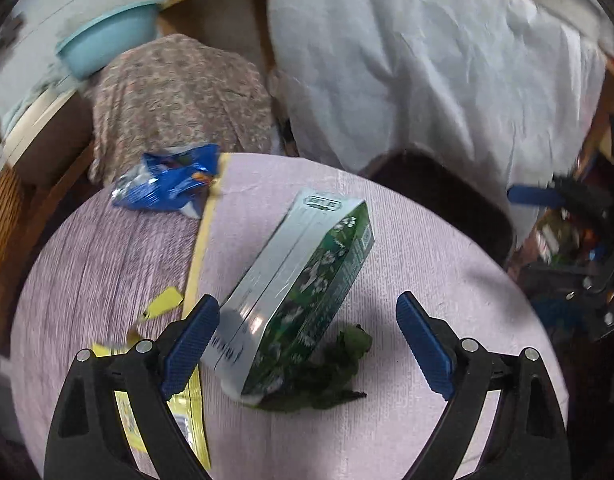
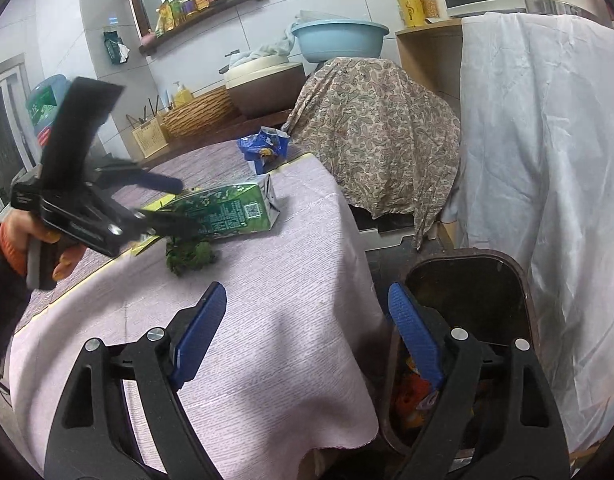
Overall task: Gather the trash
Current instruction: 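Grasp the green milk carton with the left tool while the right tool grasps the blue snack bag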
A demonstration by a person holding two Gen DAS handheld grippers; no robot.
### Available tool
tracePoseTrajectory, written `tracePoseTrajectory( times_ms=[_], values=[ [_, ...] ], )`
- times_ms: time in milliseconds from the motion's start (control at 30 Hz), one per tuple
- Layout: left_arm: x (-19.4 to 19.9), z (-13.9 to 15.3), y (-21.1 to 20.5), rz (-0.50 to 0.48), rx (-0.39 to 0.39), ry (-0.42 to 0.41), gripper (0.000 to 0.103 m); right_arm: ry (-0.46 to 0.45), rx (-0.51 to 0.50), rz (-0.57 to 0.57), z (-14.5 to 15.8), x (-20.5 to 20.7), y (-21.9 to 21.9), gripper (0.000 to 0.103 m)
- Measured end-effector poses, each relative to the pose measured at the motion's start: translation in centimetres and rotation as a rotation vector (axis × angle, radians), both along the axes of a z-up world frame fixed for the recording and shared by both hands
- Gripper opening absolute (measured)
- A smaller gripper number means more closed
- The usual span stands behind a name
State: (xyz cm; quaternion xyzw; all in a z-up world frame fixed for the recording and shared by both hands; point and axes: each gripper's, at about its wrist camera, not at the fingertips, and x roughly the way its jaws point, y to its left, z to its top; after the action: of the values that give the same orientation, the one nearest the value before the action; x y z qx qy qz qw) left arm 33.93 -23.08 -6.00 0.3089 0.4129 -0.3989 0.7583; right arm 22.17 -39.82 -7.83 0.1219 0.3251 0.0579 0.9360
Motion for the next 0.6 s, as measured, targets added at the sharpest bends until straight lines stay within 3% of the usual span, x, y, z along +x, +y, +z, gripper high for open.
tracePoseTrajectory(
  times_ms=[200, 267, 333, 467, 600],
  values=[
    [0.2, -1.4, -2.0, -0.08, 0.141, -0.044, 0.089, 0.005, -0.003, 0.015, -0.1, 1.7, -0.4, 0.083],
    [0.5, -1.5, -2.2, -0.082, 0.148, -0.047, 0.08, -0.013, 0.001, 0.012, 0.3, 2.7, -0.9, 0.083],
    [1.0, -1.7, -2.3, -0.06, 0.146, -0.037, 0.072, -0.017, 0.024, -0.004, 0.6, 4.0, -1.9, 0.083],
    [1.2, -1.3, -2.3, -0.055, 0.11, -0.056, 0.067, 0.017, 0.092, -0.011, 0.7, 7.3, -3.2, 0.083],
    [1.4, 0.1, -1.1, -0.013, 0.018, -0.046, 0.065, 0.024, 0.126, 0.006, 0.9, 10.4, -3.0, 0.083]
  ],
)
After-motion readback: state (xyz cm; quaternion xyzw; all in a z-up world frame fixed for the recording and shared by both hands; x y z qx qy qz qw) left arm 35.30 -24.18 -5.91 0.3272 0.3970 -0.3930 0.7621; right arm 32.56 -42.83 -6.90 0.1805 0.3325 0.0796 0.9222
